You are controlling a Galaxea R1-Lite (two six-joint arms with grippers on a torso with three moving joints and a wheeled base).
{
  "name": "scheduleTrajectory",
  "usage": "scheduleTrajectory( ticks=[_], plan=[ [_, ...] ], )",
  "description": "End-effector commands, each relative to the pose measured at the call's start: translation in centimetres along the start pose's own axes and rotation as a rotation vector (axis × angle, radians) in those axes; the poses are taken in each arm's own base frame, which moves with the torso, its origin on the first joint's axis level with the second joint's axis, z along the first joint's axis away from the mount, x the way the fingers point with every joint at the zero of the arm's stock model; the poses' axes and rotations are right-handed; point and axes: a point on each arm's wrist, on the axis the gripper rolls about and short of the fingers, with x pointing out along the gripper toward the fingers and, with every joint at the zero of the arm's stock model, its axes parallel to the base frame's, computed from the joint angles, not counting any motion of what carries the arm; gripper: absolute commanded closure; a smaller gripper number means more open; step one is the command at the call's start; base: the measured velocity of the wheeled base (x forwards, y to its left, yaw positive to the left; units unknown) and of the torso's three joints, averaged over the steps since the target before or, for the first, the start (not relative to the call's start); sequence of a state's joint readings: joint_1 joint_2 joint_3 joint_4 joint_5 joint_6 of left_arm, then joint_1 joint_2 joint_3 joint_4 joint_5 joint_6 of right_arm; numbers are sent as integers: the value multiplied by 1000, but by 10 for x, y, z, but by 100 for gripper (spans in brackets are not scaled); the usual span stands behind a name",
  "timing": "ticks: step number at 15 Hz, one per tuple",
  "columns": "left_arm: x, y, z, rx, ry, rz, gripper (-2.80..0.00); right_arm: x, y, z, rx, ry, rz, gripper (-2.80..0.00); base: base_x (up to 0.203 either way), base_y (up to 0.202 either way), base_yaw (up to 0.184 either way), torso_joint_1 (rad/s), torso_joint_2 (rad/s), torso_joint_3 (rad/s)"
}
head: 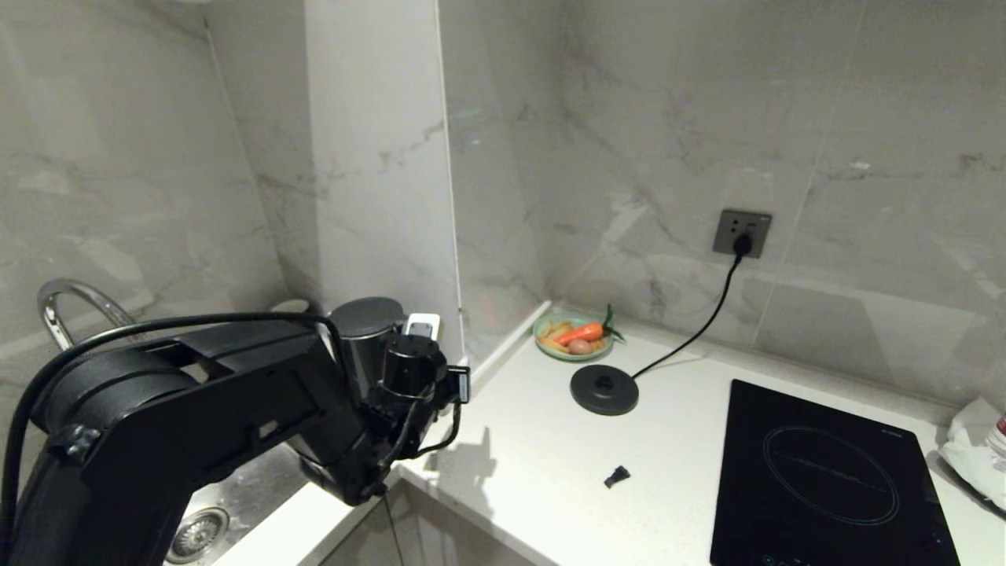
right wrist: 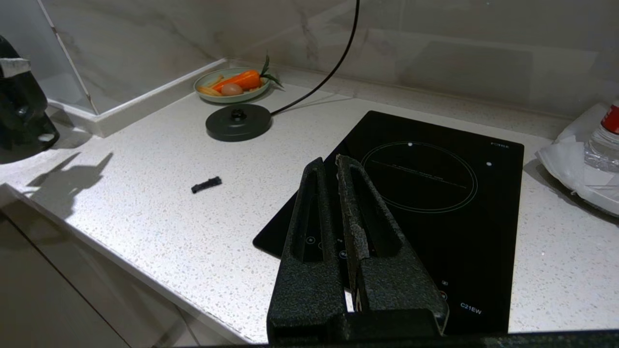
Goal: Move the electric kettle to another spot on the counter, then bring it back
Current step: Grab the kettle
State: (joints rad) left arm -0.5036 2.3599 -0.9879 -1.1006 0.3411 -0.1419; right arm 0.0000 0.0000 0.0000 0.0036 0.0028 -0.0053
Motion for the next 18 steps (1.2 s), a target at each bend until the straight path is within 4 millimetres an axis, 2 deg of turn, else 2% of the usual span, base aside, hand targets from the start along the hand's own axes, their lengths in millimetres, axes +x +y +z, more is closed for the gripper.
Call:
scheduleTrajectory(
  ticks=[1, 12, 18],
  plan=[
    [11, -1, -7, -2, -4, 6, -280, 0, 0, 0, -1, 1, 0, 0, 0, 0, 0, 0, 0, 0],
    [46, 16, -11, -18, -42, 59, -280, 0, 0, 0, -1, 1, 0, 0, 0, 0, 0, 0, 0, 0],
    [61, 16, -11, -7, -55, 67, -280, 0, 0, 0, -1, 0, 0, 0, 0, 0, 0, 0, 0, 0]
  ],
)
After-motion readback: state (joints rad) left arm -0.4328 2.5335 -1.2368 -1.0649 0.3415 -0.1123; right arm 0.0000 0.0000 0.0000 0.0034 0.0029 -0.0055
